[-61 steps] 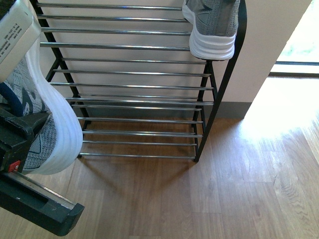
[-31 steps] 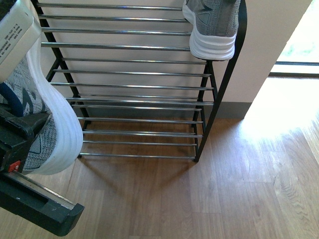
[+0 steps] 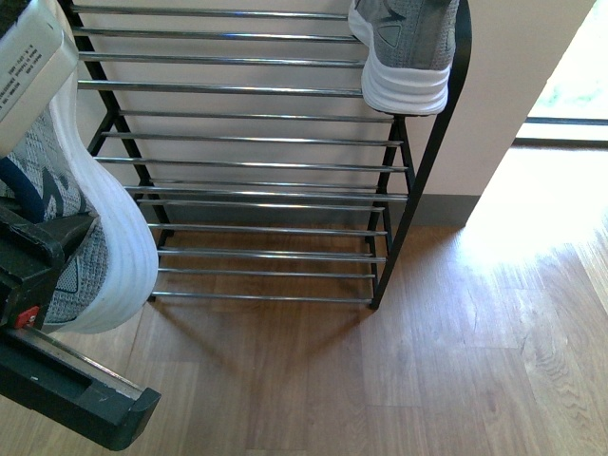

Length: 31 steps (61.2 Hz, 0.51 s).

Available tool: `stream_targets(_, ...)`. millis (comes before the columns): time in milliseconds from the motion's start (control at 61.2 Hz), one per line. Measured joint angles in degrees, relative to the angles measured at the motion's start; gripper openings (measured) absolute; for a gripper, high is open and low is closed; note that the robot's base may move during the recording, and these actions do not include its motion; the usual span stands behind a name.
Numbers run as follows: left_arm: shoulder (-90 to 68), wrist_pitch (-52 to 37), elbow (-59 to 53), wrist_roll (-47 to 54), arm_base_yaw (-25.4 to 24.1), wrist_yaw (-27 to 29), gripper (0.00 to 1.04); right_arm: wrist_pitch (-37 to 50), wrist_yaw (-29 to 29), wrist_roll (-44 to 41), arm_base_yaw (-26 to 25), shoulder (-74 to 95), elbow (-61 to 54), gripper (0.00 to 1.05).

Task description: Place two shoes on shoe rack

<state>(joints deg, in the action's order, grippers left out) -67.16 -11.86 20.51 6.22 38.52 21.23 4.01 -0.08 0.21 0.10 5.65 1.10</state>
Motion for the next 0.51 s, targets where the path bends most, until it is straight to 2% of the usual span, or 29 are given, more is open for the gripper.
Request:
stream_targets(82,0.0,0.0,0.0,0.0,0.0,0.04,0.02,-3.5,0.15,0.0,0.0,-4.59,0.0,0.01)
stream_targets(507,0.0,0.0,0.0,0.0,0.0,0.0,0.02,-3.82,0.17,-0.04,0.0,-5.29,0.0,0.02)
